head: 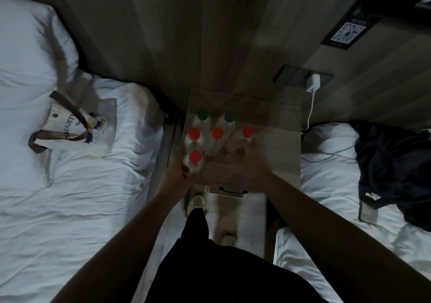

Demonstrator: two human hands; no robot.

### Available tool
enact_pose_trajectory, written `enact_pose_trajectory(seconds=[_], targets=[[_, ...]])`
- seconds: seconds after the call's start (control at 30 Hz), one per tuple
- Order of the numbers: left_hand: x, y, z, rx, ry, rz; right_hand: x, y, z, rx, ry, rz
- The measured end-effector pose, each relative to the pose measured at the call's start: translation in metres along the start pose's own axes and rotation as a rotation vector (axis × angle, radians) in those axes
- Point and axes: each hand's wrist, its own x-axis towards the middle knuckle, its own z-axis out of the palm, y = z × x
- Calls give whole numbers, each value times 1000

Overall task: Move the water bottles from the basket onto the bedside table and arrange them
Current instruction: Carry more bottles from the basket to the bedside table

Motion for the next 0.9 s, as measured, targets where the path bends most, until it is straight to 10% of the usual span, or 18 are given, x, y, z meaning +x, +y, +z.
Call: enact_pose_trajectory(seconds=[0.3, 0.9], targets=[[-80, -13, 6, 165, -64, -6, -74, 56, -27, 19, -26, -37], [-343, -24, 103, -63, 598, -201, -197, 133, -61, 8, -430, -178]])
